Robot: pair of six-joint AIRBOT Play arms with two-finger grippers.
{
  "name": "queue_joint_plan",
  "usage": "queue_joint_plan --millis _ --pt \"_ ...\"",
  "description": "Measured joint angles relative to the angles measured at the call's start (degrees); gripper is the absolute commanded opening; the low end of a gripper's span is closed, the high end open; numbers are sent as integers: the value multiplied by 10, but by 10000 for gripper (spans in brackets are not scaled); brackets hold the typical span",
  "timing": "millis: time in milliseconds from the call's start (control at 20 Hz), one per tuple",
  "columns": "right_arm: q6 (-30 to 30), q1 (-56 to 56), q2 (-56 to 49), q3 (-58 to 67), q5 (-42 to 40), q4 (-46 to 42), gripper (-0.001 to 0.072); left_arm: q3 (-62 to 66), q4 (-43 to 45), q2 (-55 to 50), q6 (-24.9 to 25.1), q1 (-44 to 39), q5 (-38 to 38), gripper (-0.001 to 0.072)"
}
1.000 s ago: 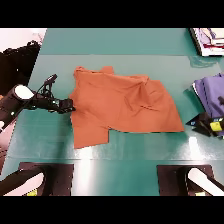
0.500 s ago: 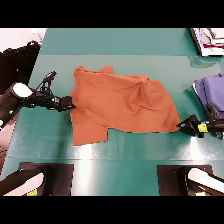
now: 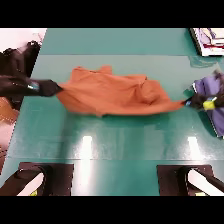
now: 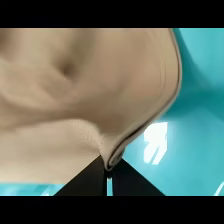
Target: Fold the shirts.
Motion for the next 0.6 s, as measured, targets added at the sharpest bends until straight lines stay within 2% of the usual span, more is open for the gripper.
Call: queue_joint_plan --millis 300,450,600 --pt "9 16 127 248 -62 0 20 305 36 51 -14 0 -32 24" --pt "13 18 164 358 -96 -14 21 455 39 57 -25 0 -10 23" --pt "37 18 174 447 -93 -57 21 552 41 60 -32 0 13 23"
